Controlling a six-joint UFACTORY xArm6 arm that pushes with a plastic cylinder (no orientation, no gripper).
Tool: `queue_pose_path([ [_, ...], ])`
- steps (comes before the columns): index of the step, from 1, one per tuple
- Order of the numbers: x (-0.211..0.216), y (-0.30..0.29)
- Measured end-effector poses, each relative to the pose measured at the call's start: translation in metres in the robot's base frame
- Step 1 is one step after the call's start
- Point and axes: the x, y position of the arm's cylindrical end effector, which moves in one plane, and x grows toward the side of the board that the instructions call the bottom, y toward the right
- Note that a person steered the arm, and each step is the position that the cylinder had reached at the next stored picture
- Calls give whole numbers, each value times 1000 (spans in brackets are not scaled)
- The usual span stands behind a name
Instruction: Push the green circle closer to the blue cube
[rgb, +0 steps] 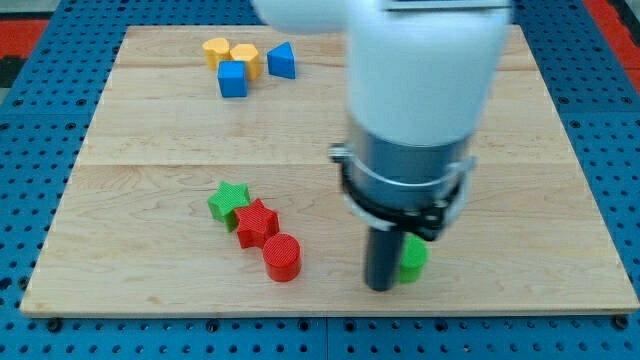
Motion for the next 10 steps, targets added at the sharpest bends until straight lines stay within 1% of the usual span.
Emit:
queue_pose_path([
  [1, 12, 12],
  [2, -16, 51],
  [3, -60, 25],
  [4, -85, -27],
  [5, -64, 13],
  [6, -56, 50],
  [7, -70, 57],
  [8, -124, 13],
  [9, -138, 53],
  [10, -155, 74],
])
